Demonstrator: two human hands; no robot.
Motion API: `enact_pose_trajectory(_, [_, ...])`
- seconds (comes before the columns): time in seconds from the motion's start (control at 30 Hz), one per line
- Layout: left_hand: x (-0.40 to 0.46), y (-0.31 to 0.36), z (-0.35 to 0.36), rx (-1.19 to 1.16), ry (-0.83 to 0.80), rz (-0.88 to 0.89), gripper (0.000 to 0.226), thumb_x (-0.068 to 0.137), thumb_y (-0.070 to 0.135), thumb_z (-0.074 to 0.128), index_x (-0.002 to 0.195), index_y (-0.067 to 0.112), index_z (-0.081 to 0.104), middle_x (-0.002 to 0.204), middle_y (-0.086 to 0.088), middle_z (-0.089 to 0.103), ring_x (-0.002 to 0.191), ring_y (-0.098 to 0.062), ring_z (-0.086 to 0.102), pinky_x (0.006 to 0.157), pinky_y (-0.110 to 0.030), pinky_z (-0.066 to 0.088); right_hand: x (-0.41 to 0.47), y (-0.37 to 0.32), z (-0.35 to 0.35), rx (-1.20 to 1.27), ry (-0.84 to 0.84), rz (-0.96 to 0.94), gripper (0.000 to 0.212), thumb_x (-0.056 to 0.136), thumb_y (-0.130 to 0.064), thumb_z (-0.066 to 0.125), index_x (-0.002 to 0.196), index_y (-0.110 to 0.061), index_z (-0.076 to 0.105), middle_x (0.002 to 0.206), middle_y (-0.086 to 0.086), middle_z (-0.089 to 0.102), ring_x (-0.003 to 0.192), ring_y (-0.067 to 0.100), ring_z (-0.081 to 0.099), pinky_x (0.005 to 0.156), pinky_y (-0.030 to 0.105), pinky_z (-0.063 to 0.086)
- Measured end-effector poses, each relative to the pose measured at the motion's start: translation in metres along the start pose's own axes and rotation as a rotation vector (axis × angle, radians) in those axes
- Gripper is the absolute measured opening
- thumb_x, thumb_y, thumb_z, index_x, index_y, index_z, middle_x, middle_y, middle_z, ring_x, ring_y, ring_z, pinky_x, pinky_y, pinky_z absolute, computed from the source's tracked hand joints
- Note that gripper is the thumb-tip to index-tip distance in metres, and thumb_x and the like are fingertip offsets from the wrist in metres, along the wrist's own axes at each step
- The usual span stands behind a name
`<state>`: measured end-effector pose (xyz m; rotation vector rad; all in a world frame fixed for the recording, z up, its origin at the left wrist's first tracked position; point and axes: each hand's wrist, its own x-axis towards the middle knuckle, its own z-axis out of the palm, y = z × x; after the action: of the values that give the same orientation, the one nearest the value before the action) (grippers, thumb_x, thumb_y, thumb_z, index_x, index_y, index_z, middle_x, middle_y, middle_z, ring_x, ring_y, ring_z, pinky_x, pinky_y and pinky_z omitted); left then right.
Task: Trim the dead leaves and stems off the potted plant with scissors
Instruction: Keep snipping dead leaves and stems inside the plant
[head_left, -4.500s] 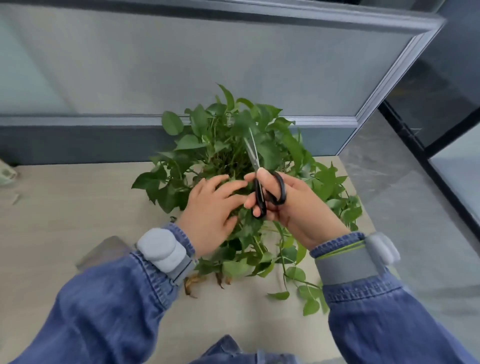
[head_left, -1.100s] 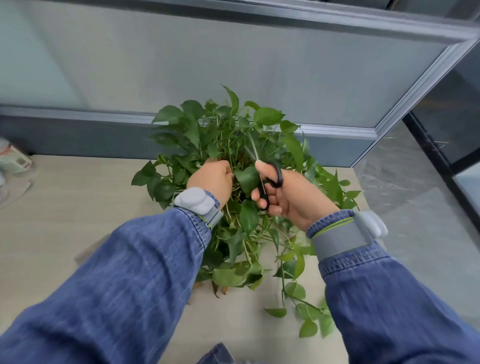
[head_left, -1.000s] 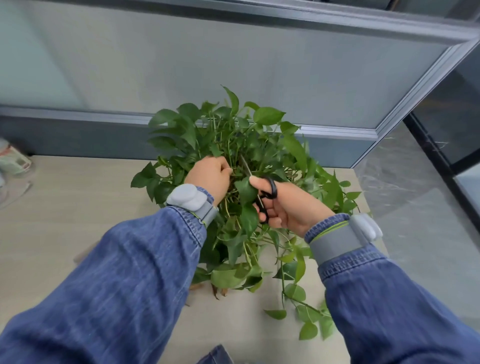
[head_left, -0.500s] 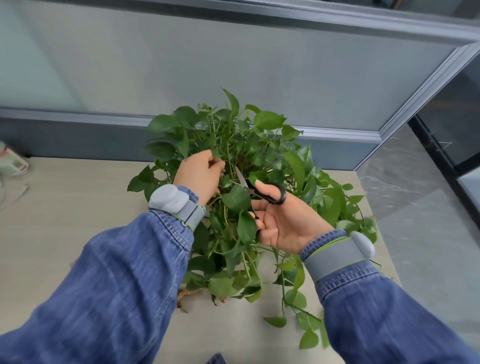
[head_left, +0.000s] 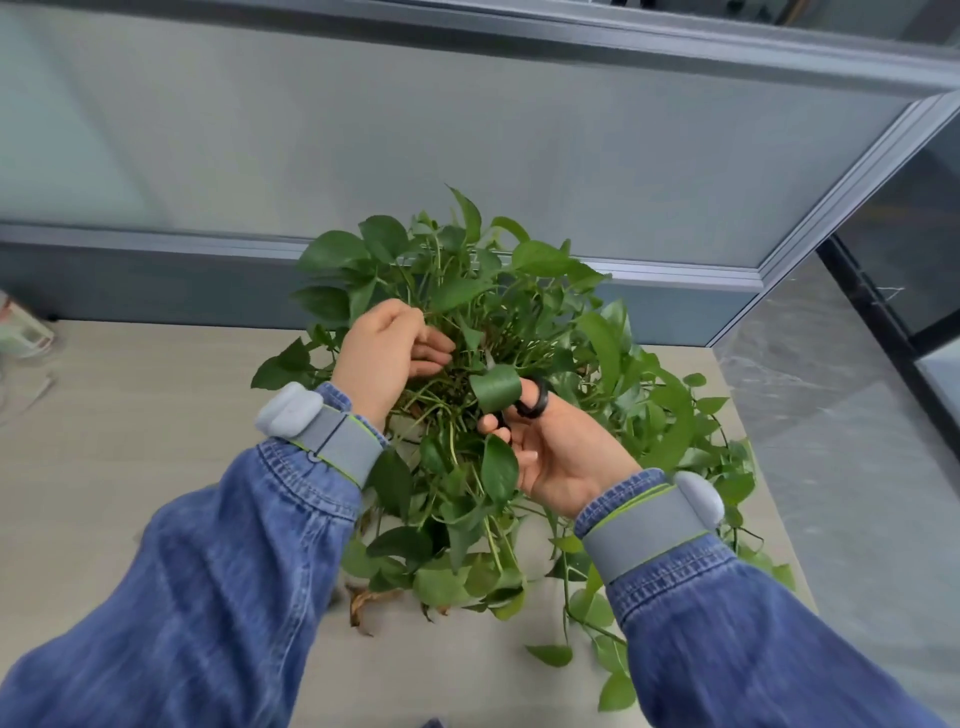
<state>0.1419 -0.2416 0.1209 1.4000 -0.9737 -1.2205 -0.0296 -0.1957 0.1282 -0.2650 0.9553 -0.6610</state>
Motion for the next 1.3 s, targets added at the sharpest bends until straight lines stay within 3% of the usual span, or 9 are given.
enact_pose_trajectory(0.07, [-0.002, 0.006, 0.003, -0.094, -0.075, -0.008, 0.028, 0.098, 0.015, 0.041, 0.07, 0.01, 0.046, 0.082, -0.017, 0.073, 0.081, -0.031, 0.073, 0.075, -0.039, 0.06, 0.002, 0.002, 0.005, 0.005, 0.018, 0.005, 0.015, 0.076, -0.022, 0.068, 0.075, -0.007, 0.064, 0.062, 0.007, 0.058, 0.041, 0.008, 0.052, 0.029, 0.013, 0.03])
enact_pose_trajectory(0.13, [-0.003, 0.007, 0.009, -0.067, -0.139, 0.021, 0.029, 0.1, 0.019, 0.043, 0.073, 0.009, 0.048, 0.09, -0.015, 0.074, 0.087, -0.026, 0.073, 0.08, -0.04, 0.059, 0.004, 0.004, 0.008, 0.005, 0.04, -0.003, 0.015, 0.083, -0.021, 0.066, 0.078, -0.007, 0.063, 0.062, 0.007, 0.059, 0.041, 0.008, 0.053, 0.03, 0.013, 0.03])
enact_pose_trajectory(0.33, [0.006, 0.005, 0.026, 0.605, -0.075, 0.355, 0.014, 0.09, 0.022, 0.059, 0.079, 0.015, 0.062, 0.114, 0.008, 0.067, 0.098, -0.012, 0.064, 0.09, -0.028, 0.048, 0.007, 0.015, 0.01, 0.012, 0.077, -0.067, 0.019, 0.086, -0.027, 0.068, 0.082, -0.01, 0.059, 0.065, 0.007, 0.06, 0.045, 0.009, 0.051, 0.033, 0.014, 0.032])
enact_pose_trajectory(0.4, [0.015, 0.004, 0.031, 0.754, -0.045, 0.389, 0.011, 0.09, 0.024, 0.06, 0.083, 0.016, 0.063, 0.114, 0.007, 0.066, 0.104, -0.017, 0.061, 0.092, -0.034, 0.045, 0.008, 0.019, 0.008, -0.028, 0.089, -0.075, 0.021, 0.083, -0.031, 0.069, 0.082, -0.012, 0.059, 0.065, 0.007, 0.061, 0.044, 0.009, 0.051, 0.035, 0.015, 0.032])
enact_pose_trajectory(0.6, [0.038, -0.009, 0.038, 1.232, -0.072, 0.418, 0.012, 0.09, 0.029, 0.06, 0.088, 0.023, 0.071, 0.102, -0.001, 0.054, 0.103, -0.028, 0.045, 0.079, -0.039, 0.043, 0.008, 0.022, 0.0, -0.074, 0.11, -0.088, 0.017, 0.09, -0.028, 0.064, 0.084, -0.013, 0.059, 0.064, 0.006, 0.06, 0.045, 0.01, 0.048, 0.036, 0.016, 0.028])
enact_pose_trajectory(0.8, [0.044, -0.017, 0.039, 1.377, -0.098, 0.336, 0.017, 0.091, 0.036, 0.059, 0.099, 0.03, 0.073, 0.106, -0.002, 0.05, 0.106, -0.027, 0.043, 0.079, -0.038, 0.038, 0.012, 0.024, -0.002, -0.065, 0.131, -0.109, 0.017, 0.092, -0.024, 0.06, 0.082, -0.01, 0.061, 0.063, 0.007, 0.061, 0.045, 0.011, 0.049, 0.036, 0.016, 0.029])
enact_pose_trajectory(1.0, [0.043, -0.014, 0.036, 1.336, -0.092, 0.301, 0.023, 0.093, 0.041, 0.054, 0.095, 0.028, 0.073, 0.093, 0.0, 0.041, 0.104, -0.028, 0.043, 0.079, -0.039, 0.037, 0.016, 0.024, 0.0, -0.082, 0.141, -0.119, 0.017, 0.093, -0.026, 0.062, 0.086, -0.01, 0.06, 0.064, 0.006, 0.062, 0.056, 0.016, 0.049, 0.057, 0.027, 0.032])
enact_pose_trajectory(1.13, [0.039, -0.014, 0.036, 1.351, -0.108, 0.29, 0.019, 0.092, 0.039, 0.057, 0.096, 0.028, 0.072, 0.107, -0.004, 0.049, 0.108, -0.029, 0.041, 0.084, -0.041, 0.038, 0.02, 0.024, 0.004, -0.059, 0.155, -0.134, 0.018, 0.094, -0.026, 0.062, 0.095, -0.008, 0.06, 0.064, 0.009, 0.061, 0.064, 0.022, 0.048, 0.063, 0.034, 0.031])
enact_pose_trajectory(1.3, [0.036, -0.016, 0.035, 1.286, -0.09, 0.285, 0.012, 0.091, 0.031, 0.057, 0.092, 0.026, 0.068, 0.11, -0.004, 0.049, 0.108, -0.028, 0.041, 0.085, -0.039, 0.035, 0.023, 0.022, 0.007, -0.041, 0.18, -0.153, 0.019, 0.091, -0.026, 0.066, 0.094, -0.008, 0.063, 0.063, 0.008, 0.061, 0.057, 0.02, 0.048, 0.063, 0.036, 0.031])
